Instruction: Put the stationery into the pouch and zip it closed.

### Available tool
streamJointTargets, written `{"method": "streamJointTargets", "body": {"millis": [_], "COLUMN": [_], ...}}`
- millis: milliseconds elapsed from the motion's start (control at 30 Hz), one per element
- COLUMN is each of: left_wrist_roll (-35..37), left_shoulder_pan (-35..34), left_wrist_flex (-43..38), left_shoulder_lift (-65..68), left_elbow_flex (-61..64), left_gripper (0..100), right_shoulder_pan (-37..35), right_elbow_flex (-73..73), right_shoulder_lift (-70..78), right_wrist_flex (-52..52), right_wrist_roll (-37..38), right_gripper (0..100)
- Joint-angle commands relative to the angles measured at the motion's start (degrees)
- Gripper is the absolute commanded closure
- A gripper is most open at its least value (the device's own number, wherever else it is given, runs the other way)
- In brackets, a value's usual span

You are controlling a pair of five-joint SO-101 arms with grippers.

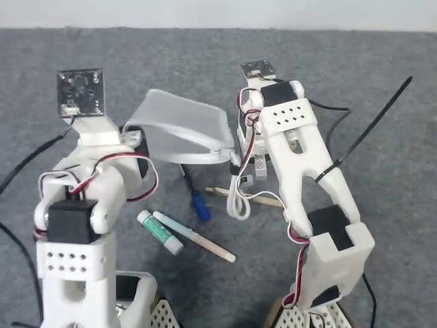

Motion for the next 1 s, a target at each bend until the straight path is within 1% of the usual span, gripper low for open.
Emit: {"method": "streamJointTargets", "body": {"millis": [0,100,133,233,500,800,967], "left_wrist_roll": [-0.44,-0.18,0.97,3.6,3.6,3.69,3.69], "left_shoulder_pan": [0.44,0.26,0.26,0.18,0.18,0.09,0.09], "left_wrist_flex": [0.44,2.81,3.69,4.13,1.41,1.41,1.41], "left_shoulder_lift": [6.95,13.1,14.24,13.8,11.87,11.87,11.87], "left_elbow_flex": [-6.2,-8.48,-8.92,-9.01,-5.58,-5.49,-5.49], "left_gripper": [99,99,99,99,99,99,99], "right_shoulder_pan": [0.48,0.84,1.45,2.86,2.68,2.59,-3.12], "right_elbow_flex": [-0.53,-0.53,-0.53,-0.53,-0.44,-0.09,4.48], "right_shoulder_lift": [-4.53,-4.62,-4.7,-7.08,-17.89,-28.97,-37.05], "right_wrist_flex": [0.66,0.75,0.75,0.75,6.9,10.51,10.33], "right_wrist_roll": [-0.18,-0.18,-0.18,-0.18,-0.18,-0.18,-0.35], "right_gripper": [99.2,99.2,99.2,99.2,99.2,99.2,99.2]}}
